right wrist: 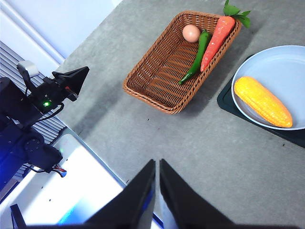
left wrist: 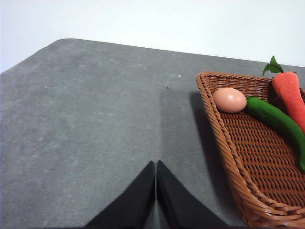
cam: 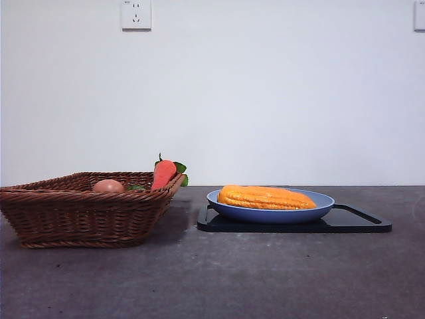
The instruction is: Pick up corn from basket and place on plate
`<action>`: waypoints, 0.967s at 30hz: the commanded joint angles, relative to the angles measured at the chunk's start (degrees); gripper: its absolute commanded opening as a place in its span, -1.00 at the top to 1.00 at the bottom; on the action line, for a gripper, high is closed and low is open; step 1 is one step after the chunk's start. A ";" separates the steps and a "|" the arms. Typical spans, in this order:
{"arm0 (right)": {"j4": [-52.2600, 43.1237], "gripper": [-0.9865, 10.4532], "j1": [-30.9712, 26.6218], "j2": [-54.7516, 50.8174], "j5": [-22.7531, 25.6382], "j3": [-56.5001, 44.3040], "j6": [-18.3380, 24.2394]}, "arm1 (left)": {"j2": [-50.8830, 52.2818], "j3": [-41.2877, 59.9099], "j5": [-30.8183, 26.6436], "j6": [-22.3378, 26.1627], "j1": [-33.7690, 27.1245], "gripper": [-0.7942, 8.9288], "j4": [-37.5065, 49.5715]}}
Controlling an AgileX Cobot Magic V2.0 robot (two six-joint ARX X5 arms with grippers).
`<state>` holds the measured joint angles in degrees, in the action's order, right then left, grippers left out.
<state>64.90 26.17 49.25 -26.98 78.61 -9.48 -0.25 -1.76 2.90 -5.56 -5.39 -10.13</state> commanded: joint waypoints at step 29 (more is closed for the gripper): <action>-34.23 0.82 -24.24 -22.10 6.60 -29.05 5.01 | 0.02 1.60 -0.07 -0.55 -0.11 0.82 0.96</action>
<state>33.63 2.92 28.18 -20.73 52.10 -3.86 -0.25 -1.76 2.90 -5.58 -5.39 -10.07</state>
